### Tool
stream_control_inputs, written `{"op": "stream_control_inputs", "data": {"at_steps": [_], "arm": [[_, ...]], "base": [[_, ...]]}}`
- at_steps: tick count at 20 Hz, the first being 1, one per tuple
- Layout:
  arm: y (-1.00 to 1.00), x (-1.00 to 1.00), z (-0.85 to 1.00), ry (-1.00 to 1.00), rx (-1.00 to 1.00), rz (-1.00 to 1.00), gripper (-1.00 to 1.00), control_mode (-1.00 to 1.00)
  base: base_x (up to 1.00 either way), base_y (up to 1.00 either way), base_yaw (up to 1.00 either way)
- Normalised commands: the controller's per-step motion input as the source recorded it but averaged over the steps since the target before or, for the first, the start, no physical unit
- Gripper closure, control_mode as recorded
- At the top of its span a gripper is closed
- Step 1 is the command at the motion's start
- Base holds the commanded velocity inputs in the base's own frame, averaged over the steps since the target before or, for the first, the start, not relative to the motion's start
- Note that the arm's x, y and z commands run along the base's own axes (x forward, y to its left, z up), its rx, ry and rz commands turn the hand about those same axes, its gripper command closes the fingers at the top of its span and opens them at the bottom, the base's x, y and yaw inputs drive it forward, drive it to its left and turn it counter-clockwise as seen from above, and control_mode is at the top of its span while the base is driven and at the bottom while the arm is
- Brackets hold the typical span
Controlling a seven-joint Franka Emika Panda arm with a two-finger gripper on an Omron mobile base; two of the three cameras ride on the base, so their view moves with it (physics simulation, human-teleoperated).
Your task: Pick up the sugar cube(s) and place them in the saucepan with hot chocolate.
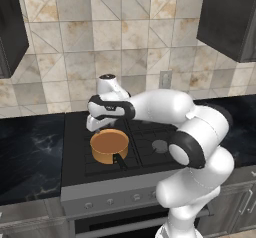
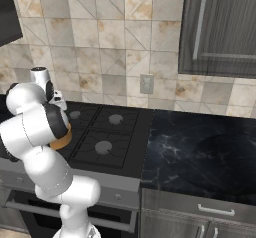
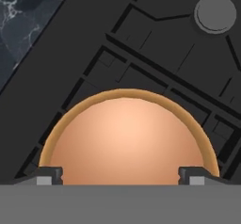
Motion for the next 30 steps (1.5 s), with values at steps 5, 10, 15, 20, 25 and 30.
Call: {"op": "stream_control_inputs", "data": {"at_steps": [5, 10, 15, 20, 25, 30], "arm": [[0.0, -0.1, 0.16, -0.1, 0.02, 0.0, -1.0, -1.0], [0.0, -0.15, 0.22, -0.14, 0.04, 0.0, -1.0, -1.0], [-0.01, -0.22, 0.24, -0.18, 0.06, 0.0, -1.0, -1.0], [-0.12, -0.34, 0.26, -0.22, 0.1, 0.0, -1.0, -1.0], [-0.37, -0.36, 0.38, -0.16, 0.16, 0.0, -1.0, -1.0], [-0.65, -0.39, 0.53, -0.15, 0.28, 0.0, -1.0, -1.0]], "base": [[0.0, 0.0, 0.0], [0.0, 0.0, 0.0], [0.0, 0.0, 0.0], [0.0, 0.0, 0.0], [0.0, 0.0, 0.0], [0.0, 0.0, 0.0]]}}
